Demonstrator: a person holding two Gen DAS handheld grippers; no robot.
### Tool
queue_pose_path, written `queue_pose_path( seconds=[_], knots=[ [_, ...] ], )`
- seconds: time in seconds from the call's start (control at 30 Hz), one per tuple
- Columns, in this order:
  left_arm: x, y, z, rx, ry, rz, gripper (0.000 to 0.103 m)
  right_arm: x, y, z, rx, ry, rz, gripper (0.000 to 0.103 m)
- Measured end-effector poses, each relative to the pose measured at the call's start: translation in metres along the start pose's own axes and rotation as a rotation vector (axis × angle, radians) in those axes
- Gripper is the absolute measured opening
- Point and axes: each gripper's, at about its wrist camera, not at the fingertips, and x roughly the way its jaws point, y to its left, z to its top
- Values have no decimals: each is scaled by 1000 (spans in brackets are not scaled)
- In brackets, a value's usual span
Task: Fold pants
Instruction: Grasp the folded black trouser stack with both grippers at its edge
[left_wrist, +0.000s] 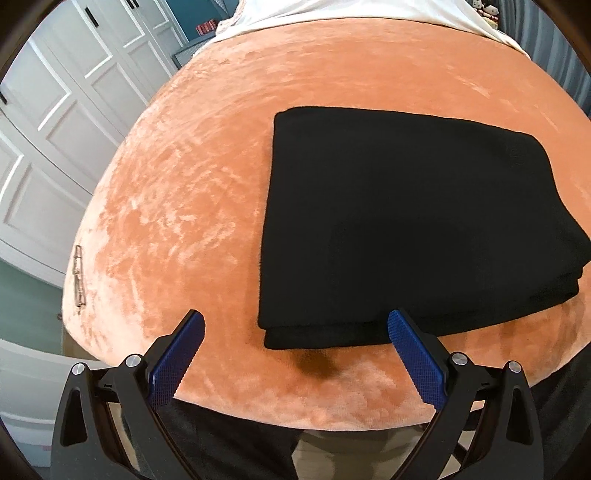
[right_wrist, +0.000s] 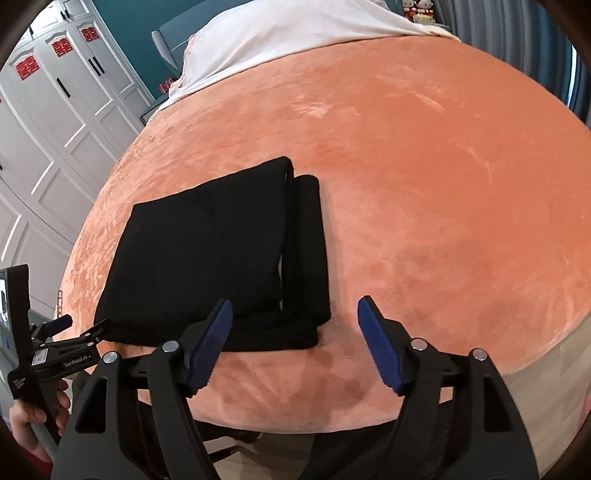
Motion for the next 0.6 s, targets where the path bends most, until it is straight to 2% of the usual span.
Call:
queue_pose_path(
  seconds=[0.07, 0.17, 0.23, 0.3, 0.37, 0.47, 0.53, 0.6],
  knots=[
    [3, 3, 2, -10, 7, -42, 98, 5, -3, 2, 26, 15, 30, 71],
    [10, 14, 9, -62, 34, -212, 98, 16, -6, 7, 57, 39, 55, 72],
    [20, 29, 18, -138, 50, -352, 98, 26, -7, 13, 78, 56, 71, 72],
    [39, 47, 28, -235, 81, -450, 98, 38, -10, 19, 101, 76, 93, 77],
    [55, 58, 33, -307, 113, -490, 98, 51, -13, 23, 128, 107, 103, 84],
    [88, 67, 32, -419, 206, -594, 98, 75, -16, 21, 173, 179, 124, 84],
    [89, 63, 30, -414, 186, -574, 98, 86, -18, 15, 221, 212, 171, 89],
    [85, 50, 31, -343, 167, -531, 98, 85, -15, 11, 222, 189, 173, 89]
  ],
)
